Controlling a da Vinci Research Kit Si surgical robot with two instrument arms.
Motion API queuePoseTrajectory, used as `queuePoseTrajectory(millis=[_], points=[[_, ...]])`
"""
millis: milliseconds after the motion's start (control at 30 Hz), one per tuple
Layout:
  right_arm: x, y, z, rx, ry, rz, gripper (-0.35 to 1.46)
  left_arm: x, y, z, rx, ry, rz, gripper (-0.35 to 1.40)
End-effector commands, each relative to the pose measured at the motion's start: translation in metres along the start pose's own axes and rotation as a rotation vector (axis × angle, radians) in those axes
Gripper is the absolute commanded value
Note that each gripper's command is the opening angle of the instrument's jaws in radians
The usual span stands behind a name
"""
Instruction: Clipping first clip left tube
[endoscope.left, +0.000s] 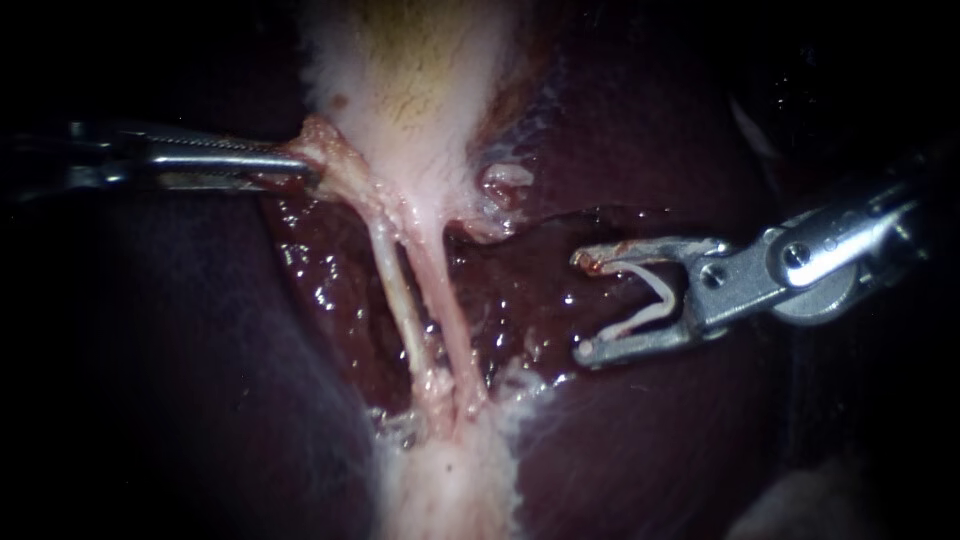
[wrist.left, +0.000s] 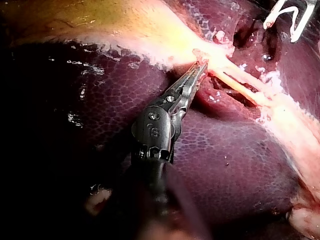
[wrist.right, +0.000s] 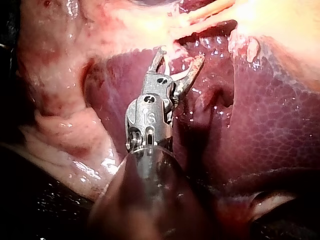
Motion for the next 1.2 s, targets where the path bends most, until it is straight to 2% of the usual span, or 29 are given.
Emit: queuePoseTrajectory(millis=[33,633,1200], points=[[0.0,0.0,0.0,0.0,0.0,0.0,0.5,0.0001,0.0001,-0.0001,0.0,0.0,0.001,-0.35],[0.0005,-0.0002,0.0007,0.006,0.002,0.006,0.5,0.0001,0.0006,-0.0002,0.003,0.003,0.0,-0.35],[0.0018,-0.002,0.0066,0.049,0.012,0.087,0.5,0.0002,0.0008,0.0,0.006,0.003,-0.001,-0.35]])
